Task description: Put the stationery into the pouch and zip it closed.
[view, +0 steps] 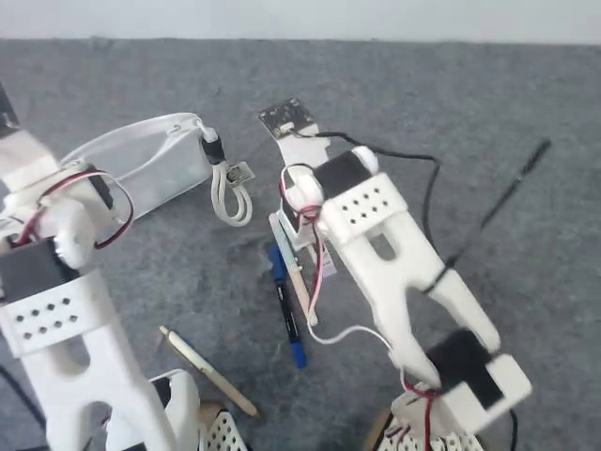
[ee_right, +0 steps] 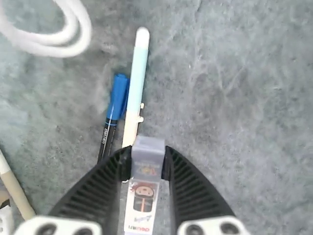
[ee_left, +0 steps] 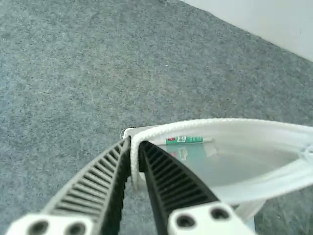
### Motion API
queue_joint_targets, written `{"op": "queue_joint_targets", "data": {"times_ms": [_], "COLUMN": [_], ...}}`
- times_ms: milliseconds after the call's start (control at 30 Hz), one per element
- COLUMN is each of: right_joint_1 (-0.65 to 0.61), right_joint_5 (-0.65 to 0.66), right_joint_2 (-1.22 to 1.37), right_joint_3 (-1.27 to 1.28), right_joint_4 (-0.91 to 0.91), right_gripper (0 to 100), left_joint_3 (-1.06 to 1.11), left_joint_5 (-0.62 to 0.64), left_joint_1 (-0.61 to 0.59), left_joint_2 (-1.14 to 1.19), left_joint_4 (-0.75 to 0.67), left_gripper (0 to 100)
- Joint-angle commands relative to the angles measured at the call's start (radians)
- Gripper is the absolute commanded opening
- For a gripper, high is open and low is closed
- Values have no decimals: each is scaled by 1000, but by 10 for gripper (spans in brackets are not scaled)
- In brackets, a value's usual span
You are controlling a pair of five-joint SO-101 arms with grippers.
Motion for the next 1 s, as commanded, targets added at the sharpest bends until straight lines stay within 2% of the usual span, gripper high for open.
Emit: {"op": "queue_joint_targets", "data": {"times_ms": [0,200,567,967], "right_joint_1": [-16,-84,-87,-102], "right_joint_5": [-9,-8,-3,-9], "right_joint_2": [-150,-366,-615,-651], "right_joint_3": [57,259,555,598], "right_joint_4": [-65,-254,-673,-834], "right_gripper": [6,6,6,6], "left_joint_3": [-42,-42,-42,-41], "left_joint_5": [9,9,9,9], "left_joint_1": [-3,-3,-3,-2], "left_joint_2": [0,0,0,0], "left_joint_4": [-38,-37,-37,-37], "left_gripper": [10,10,10,10]}}
